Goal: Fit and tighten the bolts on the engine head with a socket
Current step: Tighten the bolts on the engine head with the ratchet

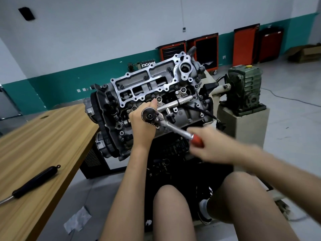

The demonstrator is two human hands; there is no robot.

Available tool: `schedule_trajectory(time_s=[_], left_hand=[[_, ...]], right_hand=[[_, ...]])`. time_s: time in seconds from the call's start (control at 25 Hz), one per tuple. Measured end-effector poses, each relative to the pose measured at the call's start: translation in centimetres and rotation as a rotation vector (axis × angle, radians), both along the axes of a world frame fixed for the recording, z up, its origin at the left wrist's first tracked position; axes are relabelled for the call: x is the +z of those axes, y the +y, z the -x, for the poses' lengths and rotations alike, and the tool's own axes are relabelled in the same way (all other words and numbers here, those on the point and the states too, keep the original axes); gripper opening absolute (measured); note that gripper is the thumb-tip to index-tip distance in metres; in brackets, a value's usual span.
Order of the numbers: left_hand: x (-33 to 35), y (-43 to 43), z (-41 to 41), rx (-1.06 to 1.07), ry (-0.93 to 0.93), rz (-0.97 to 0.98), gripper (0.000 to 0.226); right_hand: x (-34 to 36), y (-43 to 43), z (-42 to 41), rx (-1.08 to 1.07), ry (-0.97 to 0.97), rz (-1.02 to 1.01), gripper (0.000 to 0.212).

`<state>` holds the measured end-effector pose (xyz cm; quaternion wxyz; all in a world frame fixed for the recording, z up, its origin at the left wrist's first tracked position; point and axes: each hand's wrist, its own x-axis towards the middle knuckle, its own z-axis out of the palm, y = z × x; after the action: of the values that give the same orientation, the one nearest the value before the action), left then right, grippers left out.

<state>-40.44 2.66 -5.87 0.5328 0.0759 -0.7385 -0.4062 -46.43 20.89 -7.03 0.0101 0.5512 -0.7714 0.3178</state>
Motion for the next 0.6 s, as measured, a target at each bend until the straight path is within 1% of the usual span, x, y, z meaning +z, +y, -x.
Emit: schedule_trajectory(time_s=[0.08, 0.12, 0.16, 0.2, 0.24, 0.36, 0.4, 0.44, 0.48, 0.52, 0.6], left_hand=[[0.0, 0.0, 0.3, -0.005, -0.002, 0.05, 0.049], [0.0, -0.1, 0.4, -0.017, -0.011, 0.062, 0.049], [-0.1, -0.2, 0.4, -0.027, -0.011, 0.047, 0.049], [-0.2, -0.2, 0.4, -0.036, 0.01, 0.016, 0.05], [-0.3, -0.1, 0.3, -0.042, 0.034, -0.007, 0.049], [-0.6, 0.0, 0.3, -0.025, 0.071, -0.007, 0.05], [-0.6, -0.1, 0.3, -0.03, 0.069, -0.013, 0.051], [-0.6, -0.2, 0.3, -0.05, 0.065, -0.034, 0.05], [-0.5, -0.4, 0.1, -0.071, 0.053, -0.047, 0.048], [-0.5, -0.5, 0.0, -0.078, 0.036, -0.045, 0.045], [-0.3, -0.2, -0.1, -0.041, 0.014, -0.012, 0.046]], right_hand=[[3.9, 1.1, 3.2, -0.019, 0.215, -0.109, 0.033], [4.6, 1.1, 3.9, -0.054, 0.291, -0.104, 0.033], [4.5, 1.0, 3.8, -0.092, 0.305, -0.083, 0.033], [3.3, 0.8, 3.1, -0.113, 0.26, -0.04, 0.034], [1.3, 0.4, 1.6, -0.121, 0.155, 0.036, 0.035], [-5.1, -2.5, -5.8, -0.086, -0.262, 0.321, 0.037], [-6.2, -3.8, -7.9, -0.067, -0.387, 0.377, 0.036], [-6.8, -4.6, -9.1, -0.059, -0.465, 0.404, 0.034], [-6.6, -4.7, -9.0, -0.061, -0.454, 0.386, 0.034], [-5.9, -4.0, -7.5, -0.069, -0.371, 0.334, 0.035], [-2.7, -1.7, -2.8, -0.05, -0.126, 0.132, 0.034]])
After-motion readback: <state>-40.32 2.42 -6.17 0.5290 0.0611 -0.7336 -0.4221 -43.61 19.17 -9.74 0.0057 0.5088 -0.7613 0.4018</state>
